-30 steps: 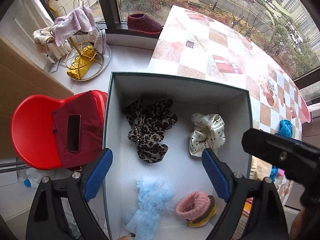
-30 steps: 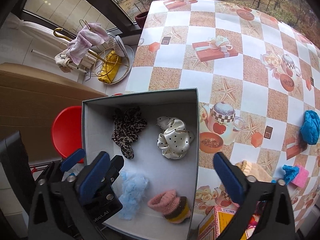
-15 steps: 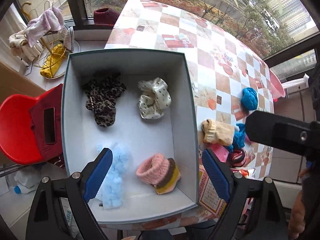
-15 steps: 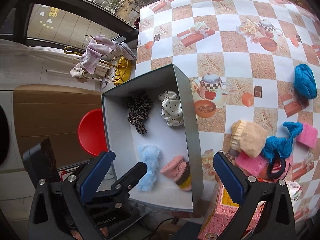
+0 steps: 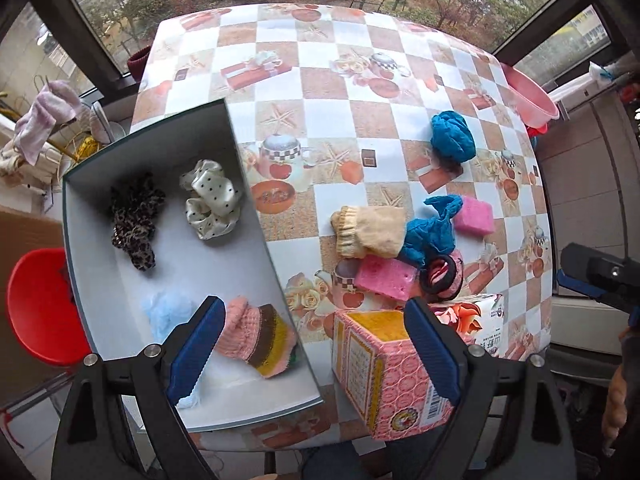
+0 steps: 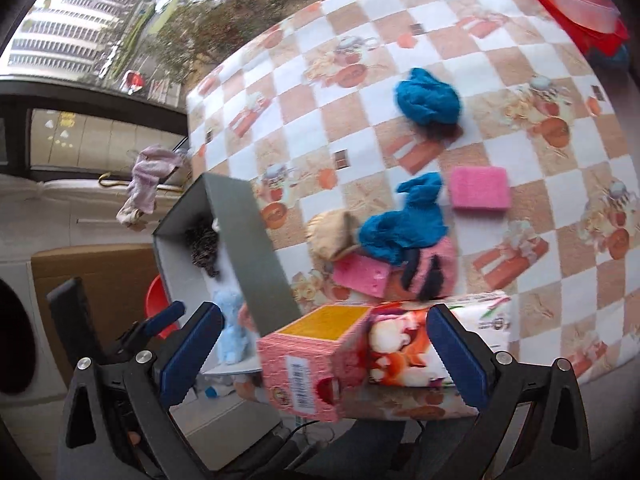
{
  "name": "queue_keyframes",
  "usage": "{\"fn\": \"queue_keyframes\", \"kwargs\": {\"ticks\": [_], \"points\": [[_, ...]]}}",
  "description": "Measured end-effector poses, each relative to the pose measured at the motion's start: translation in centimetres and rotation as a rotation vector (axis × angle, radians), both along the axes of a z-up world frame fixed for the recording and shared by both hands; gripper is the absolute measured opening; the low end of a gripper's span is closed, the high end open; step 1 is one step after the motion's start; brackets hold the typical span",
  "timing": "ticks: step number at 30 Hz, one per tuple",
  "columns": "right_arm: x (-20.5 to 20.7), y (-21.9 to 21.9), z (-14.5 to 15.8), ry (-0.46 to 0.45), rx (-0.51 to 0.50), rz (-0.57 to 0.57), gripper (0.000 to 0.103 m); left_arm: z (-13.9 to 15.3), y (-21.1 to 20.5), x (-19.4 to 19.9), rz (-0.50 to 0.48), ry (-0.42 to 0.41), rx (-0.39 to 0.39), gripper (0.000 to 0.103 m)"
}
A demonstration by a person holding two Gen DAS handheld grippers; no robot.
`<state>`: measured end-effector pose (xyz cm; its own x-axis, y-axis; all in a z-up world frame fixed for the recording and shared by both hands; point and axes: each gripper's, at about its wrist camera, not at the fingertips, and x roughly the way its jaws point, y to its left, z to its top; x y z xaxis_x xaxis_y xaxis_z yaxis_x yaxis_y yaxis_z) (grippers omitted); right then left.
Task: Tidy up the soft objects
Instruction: 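Withdraw both tools from the box toward the table, then grasp the crumpled blue cloth with the left tool while the right tool grasps the pink foam sponge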
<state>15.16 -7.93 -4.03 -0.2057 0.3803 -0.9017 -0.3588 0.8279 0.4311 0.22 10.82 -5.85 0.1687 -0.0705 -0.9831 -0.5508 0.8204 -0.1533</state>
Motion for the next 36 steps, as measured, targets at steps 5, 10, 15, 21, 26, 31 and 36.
{"fn": "queue_keyframes", "kwargs": {"ticks": [5,10,15,21,26,31,36], "points": [[3.1,-5.6,-3.8,0.010,-0.116,-0.127,0.103,-2.7,-1.4,4.8,-0.061,0.092,-0.008,0.093],[4.7,-8.5,-7.1,0.040,-0.180,-0.163,0.103,-5.0,-2.4,7.9,-0.070,0.161,-0.026,0.093],[6.7,-8.6,-9.8,0.041,-0.218,-0.157,0.103,-5.2,-3.0,11.2,-0.051,0.147,-0.039,0.093],[9.3,-6.2,-13.2,-0.002,-0.250,-0.112,0.103,-5.8,-3.7,16.6,-0.033,0.088,-0.073,0.093],[10.3,-4.1,-15.9,0.002,-0.237,-0.074,0.103,-7.7,-3.6,20.5,0.019,0.071,-0.130,0.093],[10.4,-2.7,-17.8,-0.020,-0.258,-0.021,0.103,-9.8,-3.8,23.7,0.026,0.090,-0.129,0.093],[10.3,-2.2,-17.6,-0.113,-0.292,0.071,0.103,-11.7,-4.9,26.1,0.013,0.113,-0.094,0.093]]}}
